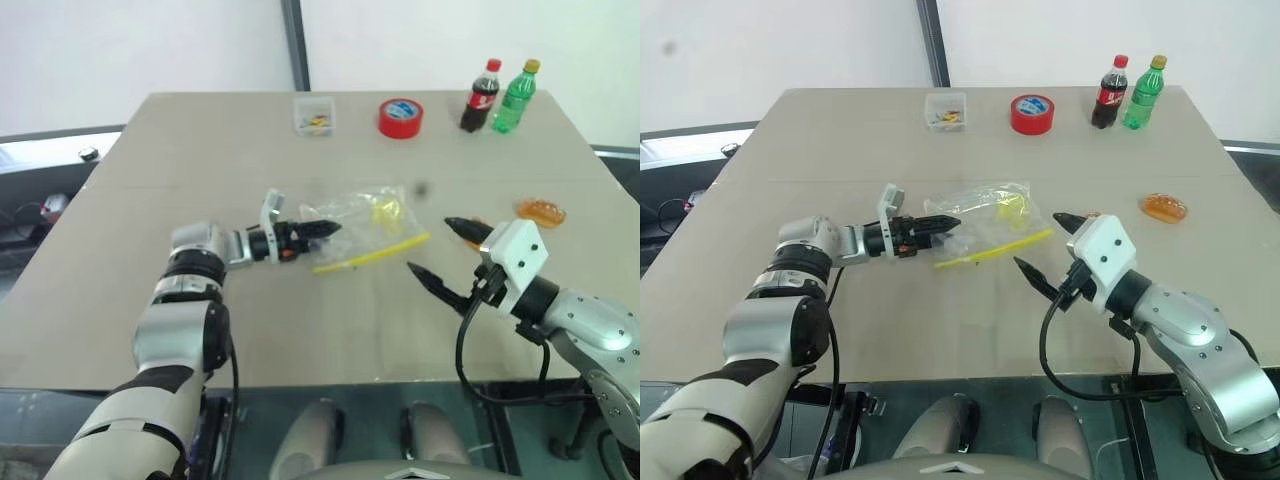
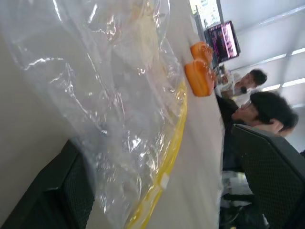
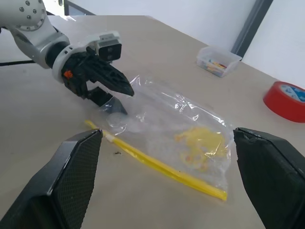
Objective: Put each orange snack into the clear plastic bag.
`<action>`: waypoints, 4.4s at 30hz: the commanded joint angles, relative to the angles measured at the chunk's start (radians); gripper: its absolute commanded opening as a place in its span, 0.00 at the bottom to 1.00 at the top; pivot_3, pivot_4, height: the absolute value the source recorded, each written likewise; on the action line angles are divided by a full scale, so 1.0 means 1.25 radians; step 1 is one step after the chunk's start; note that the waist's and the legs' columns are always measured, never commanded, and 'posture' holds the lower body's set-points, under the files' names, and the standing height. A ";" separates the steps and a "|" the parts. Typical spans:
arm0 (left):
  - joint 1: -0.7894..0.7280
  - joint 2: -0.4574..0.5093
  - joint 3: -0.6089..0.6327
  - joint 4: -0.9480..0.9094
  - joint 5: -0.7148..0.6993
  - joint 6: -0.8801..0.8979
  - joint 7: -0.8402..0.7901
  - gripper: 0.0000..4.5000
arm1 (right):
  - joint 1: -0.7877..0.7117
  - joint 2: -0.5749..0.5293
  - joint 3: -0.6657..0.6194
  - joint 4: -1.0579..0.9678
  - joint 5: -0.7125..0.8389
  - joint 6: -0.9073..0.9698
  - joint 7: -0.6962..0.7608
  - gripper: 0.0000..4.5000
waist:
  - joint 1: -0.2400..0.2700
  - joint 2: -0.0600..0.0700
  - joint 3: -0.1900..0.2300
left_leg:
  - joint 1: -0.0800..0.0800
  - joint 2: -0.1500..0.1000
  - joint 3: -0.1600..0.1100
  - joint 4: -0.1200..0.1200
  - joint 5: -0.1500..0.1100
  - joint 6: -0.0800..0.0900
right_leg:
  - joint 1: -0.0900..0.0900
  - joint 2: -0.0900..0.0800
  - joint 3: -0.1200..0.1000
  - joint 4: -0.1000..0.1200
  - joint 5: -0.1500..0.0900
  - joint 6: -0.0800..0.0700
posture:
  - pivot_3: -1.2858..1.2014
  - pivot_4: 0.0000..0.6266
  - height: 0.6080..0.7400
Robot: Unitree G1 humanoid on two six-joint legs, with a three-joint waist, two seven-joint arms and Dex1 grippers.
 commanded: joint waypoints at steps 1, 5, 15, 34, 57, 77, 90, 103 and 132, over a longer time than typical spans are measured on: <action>0.025 -0.045 0.021 0.000 -0.026 0.111 0.080 0.67 | -0.017 -0.001 0.054 0.027 -0.101 -0.060 -0.022 1.00 | -0.003 0.000 0.000 | -0.001 0.000 0.000 0.000 0.000 0.000 | 0.000 0.000 0.000 0.000 0.000 0.000 | 0.52 0.24 0.97; 0.030 -0.059 0.081 -0.061 -0.080 0.217 0.143 0.22 | -0.028 0.008 0.146 0.104 -0.257 -0.127 -0.067 1.00 | -0.008 0.000 0.001 | -0.002 0.000 0.001 -0.001 0.000 0.000 | -0.003 0.000 0.001 0.000 0.001 -0.002 | 0.52 0.24 0.97; 0.037 -0.093 0.304 -0.233 -0.275 0.435 0.398 0.00 | -0.088 0.045 0.325 0.334 -0.584 -0.273 -0.146 1.00 | -0.014 -0.003 0.002 | -0.008 0.000 0.002 0.000 0.002 -0.004 | -0.011 0.000 0.003 0.001 0.002 -0.004 | 0.52 0.24 0.97; 0.126 -0.072 0.322 -0.351 -0.832 0.435 0.856 0.00 | -0.262 0.211 0.284 0.733 -0.678 -0.470 -0.254 0.27 | -0.013 -0.003 0.002 | -0.014 0.000 0.005 -0.001 0.002 -0.005 | -0.018 0.000 0.008 0.002 0.003 -0.005 | 0.52 0.24 0.97; 0.476 0.270 -0.322 -1.207 0.076 -0.554 0.404 0.64 | -0.542 0.224 0.189 0.877 -0.619 -0.321 -0.113 0.00 | -0.029 -0.003 0.003 | -0.015 0.004 0.019 -0.014 0.003 -0.005 | -0.028 0.002 0.019 -0.003 0.005 -0.008 | 0.52 0.24 0.97; 0.406 0.114 -0.448 -1.141 0.409 -0.546 0.469 0.58 | -0.595 0.290 0.223 0.848 -0.640 -0.229 -0.088 0.00 | -0.031 -0.003 0.003 | -0.015 0.003 0.020 -0.013 0.003 -0.005 | -0.029 0.003 0.020 0.000 0.005 -0.008 | 0.52 0.24 0.97; 0.393 0.102 -0.417 -1.100 0.429 -0.606 0.441 0.01 | -0.570 0.272 0.220 0.823 -0.652 -0.228 -0.086 0.00 | -0.032 -0.003 0.003 | -0.015 0.003 0.020 -0.012 0.003 -0.005 | -0.029 0.003 0.020 0.000 0.005 -0.008 | 0.52 0.24 0.97; 0.401 0.123 -0.392 -1.098 0.421 -0.631 0.394 0.64 | -0.564 0.273 0.217 0.821 -0.651 -0.227 -0.089 0.00 | -0.032 -0.003 0.003 | -0.015 0.004 0.020 -0.012 0.003 -0.005 | -0.029 0.003 0.020 0.000 0.005 -0.008 | 0.52 0.24 0.97; 0.396 0.103 -0.378 -1.024 0.491 -0.758 0.417 0.13 | -0.541 0.267 0.221 0.790 -0.650 -0.206 -0.078 0.00 | -0.031 -0.003 0.003 | -0.015 0.004 0.020 -0.012 0.003 -0.005 | -0.029 0.003 0.020 0.001 0.005 -0.008 | 0.52 0.24 0.97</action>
